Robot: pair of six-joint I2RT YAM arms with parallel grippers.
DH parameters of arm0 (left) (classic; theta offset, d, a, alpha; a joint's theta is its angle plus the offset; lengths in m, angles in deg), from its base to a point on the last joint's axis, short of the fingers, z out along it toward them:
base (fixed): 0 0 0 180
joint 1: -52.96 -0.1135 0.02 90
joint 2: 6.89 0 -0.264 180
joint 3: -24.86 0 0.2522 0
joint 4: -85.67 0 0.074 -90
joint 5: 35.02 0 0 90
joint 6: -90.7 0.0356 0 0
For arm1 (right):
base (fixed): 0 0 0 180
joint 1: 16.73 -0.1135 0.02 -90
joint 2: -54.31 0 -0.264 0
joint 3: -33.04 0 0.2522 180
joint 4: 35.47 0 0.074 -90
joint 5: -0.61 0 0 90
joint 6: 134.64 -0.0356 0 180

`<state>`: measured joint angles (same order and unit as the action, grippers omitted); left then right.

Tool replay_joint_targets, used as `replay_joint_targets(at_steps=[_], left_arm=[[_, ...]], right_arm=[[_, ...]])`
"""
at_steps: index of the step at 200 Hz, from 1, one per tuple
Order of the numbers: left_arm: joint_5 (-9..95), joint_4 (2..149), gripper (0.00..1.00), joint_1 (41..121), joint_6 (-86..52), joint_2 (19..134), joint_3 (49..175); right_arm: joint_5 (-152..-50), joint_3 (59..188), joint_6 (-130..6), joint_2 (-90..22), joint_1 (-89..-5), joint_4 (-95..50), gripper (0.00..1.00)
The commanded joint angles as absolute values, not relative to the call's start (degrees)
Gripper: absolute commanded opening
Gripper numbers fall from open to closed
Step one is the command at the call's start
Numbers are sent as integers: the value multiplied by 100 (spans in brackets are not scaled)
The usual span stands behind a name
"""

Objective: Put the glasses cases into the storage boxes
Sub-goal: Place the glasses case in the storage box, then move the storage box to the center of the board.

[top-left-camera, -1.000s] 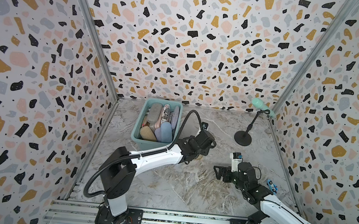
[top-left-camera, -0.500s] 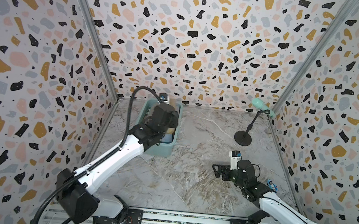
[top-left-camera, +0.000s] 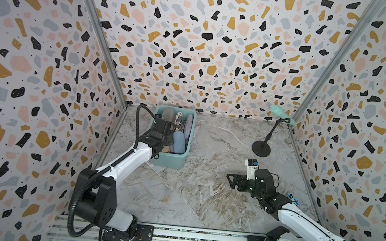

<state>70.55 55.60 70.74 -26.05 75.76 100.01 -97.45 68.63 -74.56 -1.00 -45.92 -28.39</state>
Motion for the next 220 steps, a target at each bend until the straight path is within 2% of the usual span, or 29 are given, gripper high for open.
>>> replay_joint_targets(at_steps=[1,35,67,96,131,144,156,189,220], left_arm=[[6932,5495,70,7071,-2577,7102,9934],[7083,5331,88,7070,-2408,6873,10154],[7222,5057,90,7063,-2341,6766,10476],[7814,4810,87,6932,-2311,6720,10736],[7346,4802,73,6060,-2487,7078,10687],[6913,4761,62,5851,-2422,7340,10693],[6947,4593,54,5798,-2321,7561,10753],[6720,4622,49,5736,-1941,8094,10791],[6475,4542,30,5727,-1835,8354,10866]], right_arm=[[-9629,6948,-7431,53,-4573,-2677,98],[-9693,7045,-7417,-83,-4571,-2703,98],[-9725,7054,-7418,-207,-4572,-2812,98],[-9731,7058,-7409,-229,-4571,-2816,98],[-9722,6987,-7418,-155,-4571,-2822,98],[-9726,6957,-7436,-141,-4569,-2848,98],[-9742,6939,-7436,-129,-4573,-2848,97],[-9745,6913,-7392,-150,-4573,-2848,97],[-9753,6913,-7400,-150,-4565,-2848,97]])
